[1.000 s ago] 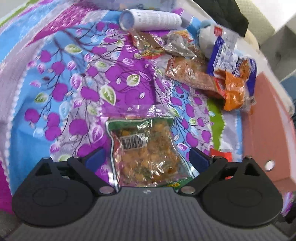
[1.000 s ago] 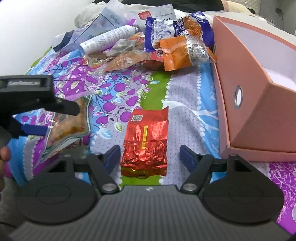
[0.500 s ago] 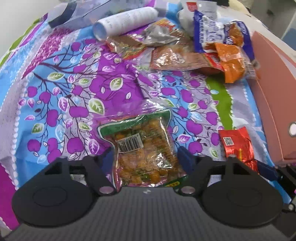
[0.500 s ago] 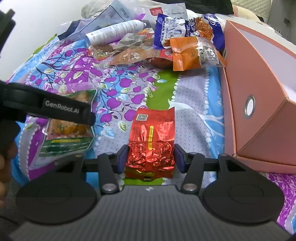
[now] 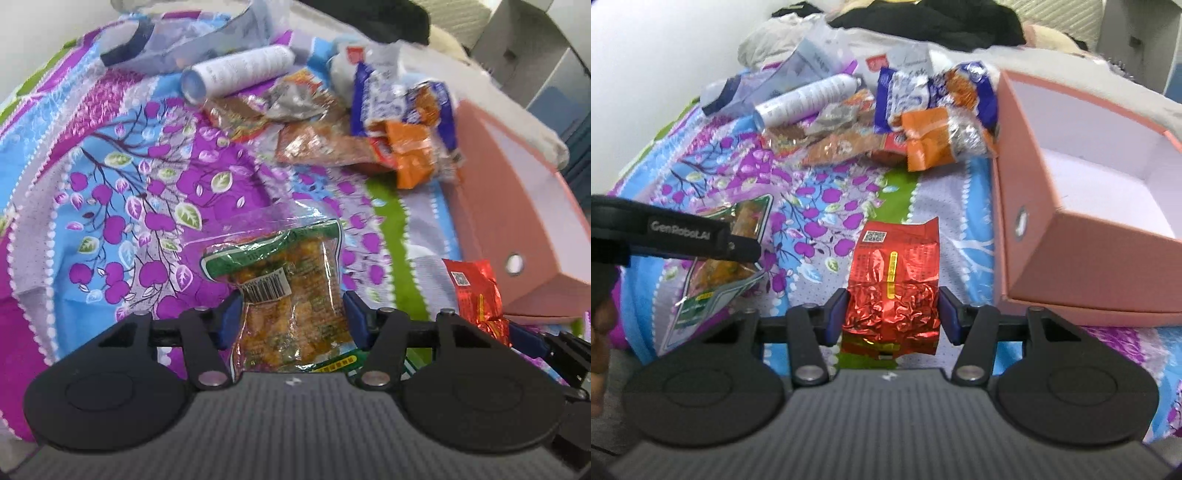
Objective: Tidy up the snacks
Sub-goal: 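Carry both packets over the pink box and open both tools to drop them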
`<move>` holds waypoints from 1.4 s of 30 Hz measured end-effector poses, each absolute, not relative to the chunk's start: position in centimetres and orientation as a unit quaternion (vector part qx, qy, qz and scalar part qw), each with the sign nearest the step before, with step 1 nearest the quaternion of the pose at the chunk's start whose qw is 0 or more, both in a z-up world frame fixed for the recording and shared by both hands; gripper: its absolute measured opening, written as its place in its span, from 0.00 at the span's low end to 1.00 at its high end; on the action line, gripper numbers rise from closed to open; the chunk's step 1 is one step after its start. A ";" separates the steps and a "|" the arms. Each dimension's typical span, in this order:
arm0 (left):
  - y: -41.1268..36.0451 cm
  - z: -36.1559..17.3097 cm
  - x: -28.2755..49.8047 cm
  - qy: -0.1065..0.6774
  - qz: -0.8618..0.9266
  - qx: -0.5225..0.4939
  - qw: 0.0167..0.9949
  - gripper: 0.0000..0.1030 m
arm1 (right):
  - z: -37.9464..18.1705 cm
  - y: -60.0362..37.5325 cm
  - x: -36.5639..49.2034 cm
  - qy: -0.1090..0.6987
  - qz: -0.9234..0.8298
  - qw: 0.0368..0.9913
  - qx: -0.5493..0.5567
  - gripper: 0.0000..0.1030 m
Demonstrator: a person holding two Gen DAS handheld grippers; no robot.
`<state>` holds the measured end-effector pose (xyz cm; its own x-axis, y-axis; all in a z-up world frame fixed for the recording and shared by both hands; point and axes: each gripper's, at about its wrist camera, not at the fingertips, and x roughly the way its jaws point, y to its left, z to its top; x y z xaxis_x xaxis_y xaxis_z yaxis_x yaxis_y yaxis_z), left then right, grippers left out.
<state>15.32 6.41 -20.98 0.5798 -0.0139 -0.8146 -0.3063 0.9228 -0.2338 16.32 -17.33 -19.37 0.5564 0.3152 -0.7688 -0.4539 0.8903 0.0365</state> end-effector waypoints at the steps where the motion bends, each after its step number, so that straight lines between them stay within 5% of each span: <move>1: 6.2 -20.4 15.0 0.447 0.079 -0.178 0.873 0.61 | -18.9 -17.5 16.1 0.414 0.218 0.880 -0.079 0.53; 20: 2.1 -8.1 9.8 0.349 -0.014 -0.148 0.925 0.61 | -9.0 -21.5 10.3 0.319 0.183 0.930 -0.025 0.53; 42: -8.4 -4.5 18.2 0.355 -0.135 -0.099 0.920 0.61 | -6.0 -29.8 12.8 0.286 0.078 0.955 0.002 0.53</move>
